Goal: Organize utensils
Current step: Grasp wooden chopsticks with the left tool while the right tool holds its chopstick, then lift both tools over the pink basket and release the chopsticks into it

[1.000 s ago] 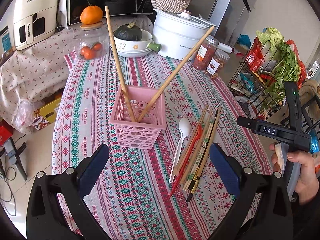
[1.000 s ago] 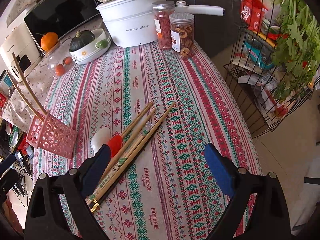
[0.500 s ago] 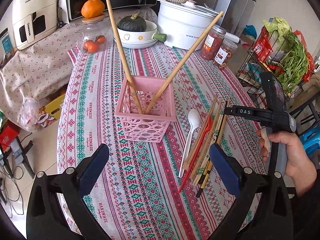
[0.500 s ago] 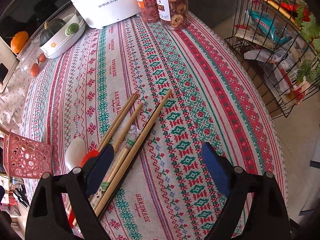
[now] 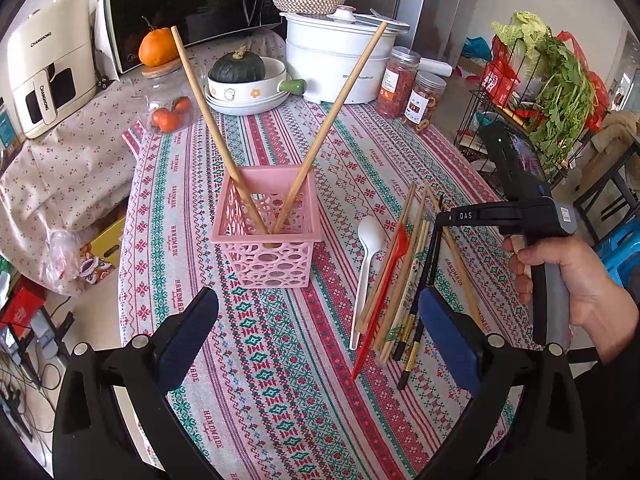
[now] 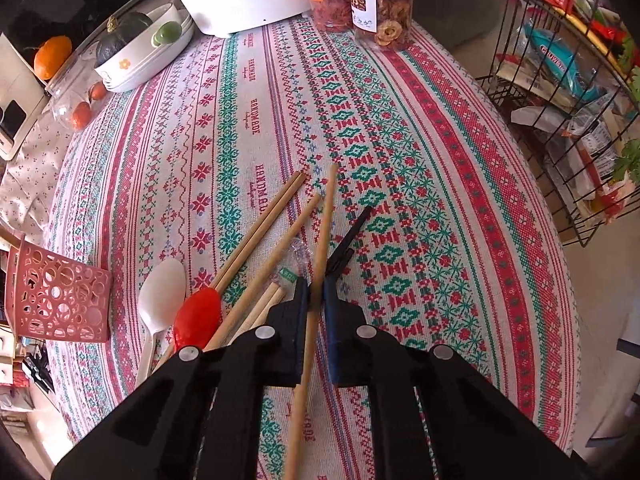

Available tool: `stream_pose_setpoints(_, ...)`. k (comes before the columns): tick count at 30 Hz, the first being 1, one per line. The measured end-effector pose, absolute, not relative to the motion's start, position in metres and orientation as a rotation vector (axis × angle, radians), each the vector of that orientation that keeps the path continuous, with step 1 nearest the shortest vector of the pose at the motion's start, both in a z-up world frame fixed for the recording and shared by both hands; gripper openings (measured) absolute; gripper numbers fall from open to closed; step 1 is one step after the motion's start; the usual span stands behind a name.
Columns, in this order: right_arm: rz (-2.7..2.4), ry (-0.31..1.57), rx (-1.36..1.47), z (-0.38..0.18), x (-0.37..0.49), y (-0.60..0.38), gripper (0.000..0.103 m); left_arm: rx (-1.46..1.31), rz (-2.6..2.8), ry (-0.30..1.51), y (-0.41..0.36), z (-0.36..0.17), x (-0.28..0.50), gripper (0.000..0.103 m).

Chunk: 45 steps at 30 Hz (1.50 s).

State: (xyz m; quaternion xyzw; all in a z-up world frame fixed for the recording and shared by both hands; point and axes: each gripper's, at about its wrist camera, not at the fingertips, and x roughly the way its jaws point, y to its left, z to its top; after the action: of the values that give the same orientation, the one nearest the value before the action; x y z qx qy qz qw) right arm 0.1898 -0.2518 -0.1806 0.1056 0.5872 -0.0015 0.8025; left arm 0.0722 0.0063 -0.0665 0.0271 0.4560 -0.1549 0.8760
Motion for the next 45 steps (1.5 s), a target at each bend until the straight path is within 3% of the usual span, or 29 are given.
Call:
stream_pose_setpoints(8, 0.070, 1.220, 0.282, -0.152, 0.167, -0.269, 0.007, 0.113, -0.438, 0.936, -0.029, -0.059, 0.061, 0.089)
stream_pose_setpoints(13, 0.081, 1.197, 0.280, -0.137, 0.152, -0.291, 0.007, 0.218, -0.485, 0.986, -0.083, -0.073, 0.076, 0.063)
stream_pose_setpoints(25, 0.099, 1.199, 0.355, -0.133, 0.143, -0.336, 0.007, 0.313, -0.412, 1.180, -0.177, -0.140, 0.191, 0.025)
stream_pose_setpoints(36, 0.133, 1.197, 0.369, -0.131, 0.144, -0.338, 0.007, 0.299, -0.359, 1.299, -0.185, -0.178, 0.234, 0.019)
stream_pose_setpoints(38, 0.134, 1.196, 0.369, -0.131, 0.144, -0.337, 0.007, 0.268, -0.362, 1.305, -0.181, -0.178, 0.235, 0.013)
stream_pose_setpoints(45, 0.146, 1.165, 0.360, -0.122, 0.142, -0.332, 0.007, 0.326, -0.390, 1.171, -0.173, -0.148, 0.211, 0.009)
